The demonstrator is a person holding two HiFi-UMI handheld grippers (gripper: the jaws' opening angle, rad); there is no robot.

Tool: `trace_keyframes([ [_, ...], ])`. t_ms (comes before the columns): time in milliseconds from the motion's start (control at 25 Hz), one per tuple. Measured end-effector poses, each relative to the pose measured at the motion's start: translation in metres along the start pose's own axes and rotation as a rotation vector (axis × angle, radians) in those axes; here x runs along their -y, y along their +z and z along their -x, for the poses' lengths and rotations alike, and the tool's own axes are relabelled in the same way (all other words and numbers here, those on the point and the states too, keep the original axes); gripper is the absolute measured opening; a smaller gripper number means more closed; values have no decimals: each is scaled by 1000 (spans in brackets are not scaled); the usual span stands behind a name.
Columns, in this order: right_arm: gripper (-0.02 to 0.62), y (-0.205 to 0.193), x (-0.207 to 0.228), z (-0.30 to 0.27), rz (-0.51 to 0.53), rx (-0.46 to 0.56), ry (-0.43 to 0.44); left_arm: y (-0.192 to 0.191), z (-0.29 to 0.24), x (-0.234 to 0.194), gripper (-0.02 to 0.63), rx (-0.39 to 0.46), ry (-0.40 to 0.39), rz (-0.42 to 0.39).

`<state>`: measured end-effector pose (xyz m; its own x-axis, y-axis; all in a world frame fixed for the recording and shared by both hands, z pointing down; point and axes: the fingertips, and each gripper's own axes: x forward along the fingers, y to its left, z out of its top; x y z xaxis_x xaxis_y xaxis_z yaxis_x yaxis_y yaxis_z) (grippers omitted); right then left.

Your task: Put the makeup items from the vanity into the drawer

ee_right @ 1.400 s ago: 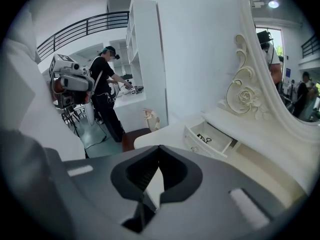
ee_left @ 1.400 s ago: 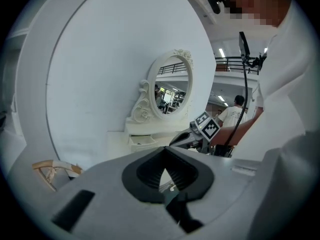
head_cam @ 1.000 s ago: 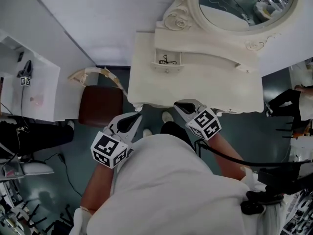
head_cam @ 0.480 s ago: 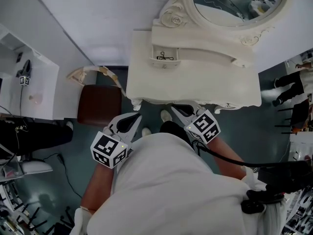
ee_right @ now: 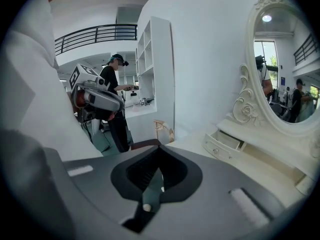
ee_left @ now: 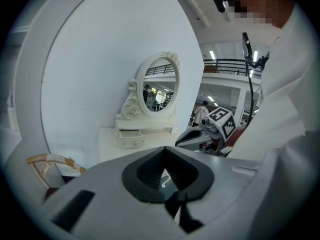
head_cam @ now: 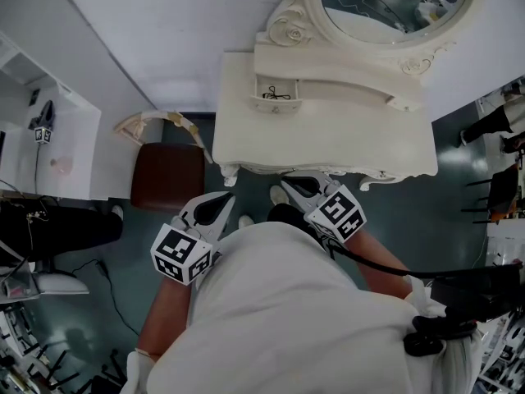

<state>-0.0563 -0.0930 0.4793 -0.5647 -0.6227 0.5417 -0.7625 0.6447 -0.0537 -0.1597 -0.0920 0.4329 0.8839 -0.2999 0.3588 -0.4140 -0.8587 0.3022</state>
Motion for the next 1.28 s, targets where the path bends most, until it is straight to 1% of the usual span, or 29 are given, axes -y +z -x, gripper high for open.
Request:
trace_keyframes([
  [240, 0, 6, -3, 0, 6, 9, 3, 1, 2, 0, 0, 0, 1, 0],
  [1040, 0, 7, -9, -13, 26, 5, 9, -9, 10, -8, 2, -11, 7, 22],
  [1280, 0, 5, -10, -10, 16, 8, -2, -11, 5, -6, 0, -20, -11, 14],
])
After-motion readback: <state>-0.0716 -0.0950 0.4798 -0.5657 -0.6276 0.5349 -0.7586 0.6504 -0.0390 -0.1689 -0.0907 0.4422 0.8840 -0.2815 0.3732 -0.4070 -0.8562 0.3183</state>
